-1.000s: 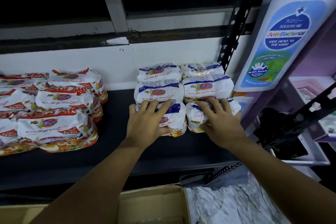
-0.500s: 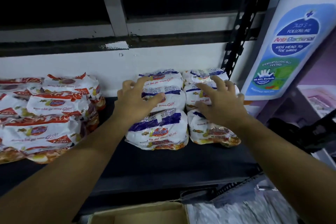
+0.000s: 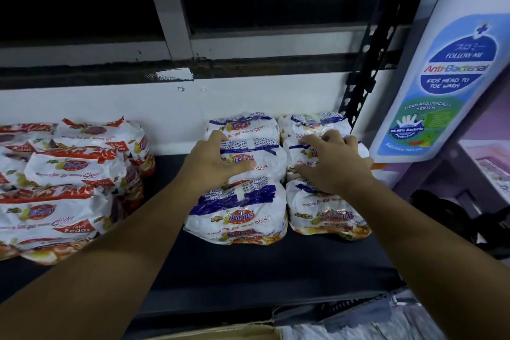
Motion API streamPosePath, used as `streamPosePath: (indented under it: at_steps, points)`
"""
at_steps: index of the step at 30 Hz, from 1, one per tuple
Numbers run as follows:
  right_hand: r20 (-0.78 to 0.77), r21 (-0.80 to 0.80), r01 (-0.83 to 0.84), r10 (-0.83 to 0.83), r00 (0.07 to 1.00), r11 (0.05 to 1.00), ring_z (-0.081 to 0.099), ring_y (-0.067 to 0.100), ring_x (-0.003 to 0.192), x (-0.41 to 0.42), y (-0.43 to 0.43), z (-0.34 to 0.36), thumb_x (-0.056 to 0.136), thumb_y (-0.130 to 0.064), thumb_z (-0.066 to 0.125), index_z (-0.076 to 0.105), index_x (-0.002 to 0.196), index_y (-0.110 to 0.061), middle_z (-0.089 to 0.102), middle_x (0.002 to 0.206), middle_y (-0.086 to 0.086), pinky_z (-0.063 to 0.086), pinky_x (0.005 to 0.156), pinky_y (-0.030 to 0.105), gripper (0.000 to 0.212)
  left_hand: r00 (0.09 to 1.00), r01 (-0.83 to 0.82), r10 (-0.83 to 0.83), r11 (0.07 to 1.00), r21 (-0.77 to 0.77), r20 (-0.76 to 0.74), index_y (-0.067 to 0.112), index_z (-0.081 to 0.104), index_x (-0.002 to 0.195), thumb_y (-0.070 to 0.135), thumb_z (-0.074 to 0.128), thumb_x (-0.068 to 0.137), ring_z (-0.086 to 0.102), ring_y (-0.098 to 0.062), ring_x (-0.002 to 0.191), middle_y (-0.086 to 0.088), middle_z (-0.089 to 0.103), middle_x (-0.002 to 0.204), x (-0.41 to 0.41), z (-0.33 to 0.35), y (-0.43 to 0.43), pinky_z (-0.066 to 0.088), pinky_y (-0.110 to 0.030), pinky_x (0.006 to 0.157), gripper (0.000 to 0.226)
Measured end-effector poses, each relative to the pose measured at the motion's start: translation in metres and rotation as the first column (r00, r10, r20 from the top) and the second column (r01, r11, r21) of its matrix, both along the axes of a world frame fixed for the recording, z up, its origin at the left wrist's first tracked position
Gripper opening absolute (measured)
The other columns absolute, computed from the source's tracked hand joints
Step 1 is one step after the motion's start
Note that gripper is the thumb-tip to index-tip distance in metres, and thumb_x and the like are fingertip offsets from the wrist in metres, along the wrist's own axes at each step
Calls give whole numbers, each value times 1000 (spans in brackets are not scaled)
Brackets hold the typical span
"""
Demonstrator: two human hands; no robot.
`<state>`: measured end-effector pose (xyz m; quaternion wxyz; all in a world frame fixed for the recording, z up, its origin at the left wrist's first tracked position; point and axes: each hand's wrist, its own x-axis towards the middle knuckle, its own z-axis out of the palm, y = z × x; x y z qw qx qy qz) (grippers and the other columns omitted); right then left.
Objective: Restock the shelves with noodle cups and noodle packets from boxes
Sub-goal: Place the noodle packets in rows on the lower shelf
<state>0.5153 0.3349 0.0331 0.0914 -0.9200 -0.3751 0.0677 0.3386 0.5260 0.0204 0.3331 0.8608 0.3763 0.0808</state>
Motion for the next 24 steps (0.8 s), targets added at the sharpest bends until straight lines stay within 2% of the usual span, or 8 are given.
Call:
streamPosePath:
  at_steps: [3, 5, 7, 9, 12, 15, 19, 24]
  points:
    - [-20, -2, -16, 16, 1000, 1000, 15, 35, 150, 1, -2, 0, 91, -69, 57, 29, 149, -53, 26, 161, -5, 33, 106, 68, 66, 999, -49, 50, 997, -56, 20, 41, 42, 122, 87, 76, 55, 65, -14, 99, 2, 60, 121, -1, 0, 0, 56, -37, 86, 88]
    - [-36, 31, -13, 14, 999, 999, 10, 32, 154, -2, -8, 0, 91, -71, 53, 25, 152, -53, 20, 166, -7, 24, 110, 72, 69, 995, -64, 73, 988, -137, 62, 41, 37, 128, 76, 81, 65, 62, -7, 98, 5, 57, 125, -5, 7, -5, 52, -28, 76, 84]
    - [-25, 126, 9, -6, 1000, 992, 7, 27, 157, -9, -20, -2, 93, -72, 49, 23, 155, -50, 17, 168, -7, 15, 114, 74, 71, 987, -72, 100, 975, -210, 127, 38, 37, 136, 66, 80, 76, 58, 2, 92, 11, 56, 123, -15, 19, -15, 47, -19, 64, 79]
    - [-16, 283, 19, -15, 1000, 959, 14, 23, 156, -20, -38, -7, 92, -72, 47, 30, 154, -47, 25, 166, -7, 14, 117, 71, 69, 975, -81, 121, 974, -210, 189, 36, 42, 140, 61, 75, 82, 61, 0, 95, 14, 57, 121, -32, 23, -25, 52, -18, 65, 71]
    - [15, 423, -58, 57, 998, 904, 33, 18, 147, -40, -64, -20, 88, -78, 42, 46, 147, -44, 45, 154, -11, 22, 116, 67, 68, 944, -97, 101, 995, -27, 315, 36, 57, 136, 56, 73, 88, 61, 0, 112, 16, 60, 126, -64, 11, -40, 56, -33, 95, 55]
    - [87, 316, -139, 117, 989, 939, 29, 17, 149, -56, -81, -35, 84, -80, 41, 44, 147, -47, 44, 154, -15, 10, 118, 70, 72, 961, 29, -103, 960, 279, 256, 40, 61, 136, 69, 64, 88, 50, -4, 125, 20, 56, 133, -86, -8, -65, 45, -37, 106, 56]
    - [179, 108, -180, 159, 971, 978, 19, 21, 153, -58, -83, -46, 83, -77, 48, 26, 152, -52, 35, 158, -15, 9, 109, 82, 77, 971, 236, -214, 822, 519, -104, 49, 36, 152, 91, 47, 75, 29, -21, 142, 12, 40, 151, -86, -34, -83, 36, -57, 106, 88]
    - [213, 101, -114, 90, 973, 988, 29, 24, 146, -55, -82, -52, 83, -53, 75, 31, 146, -53, 40, 152, -13, 25, 101, 83, 77, 984, 151, -177, 809, 568, -10, 37, 45, 149, 55, 84, 74, 35, -32, 135, -3, 49, 142, -71, -53, -87, 46, -62, 94, 87]
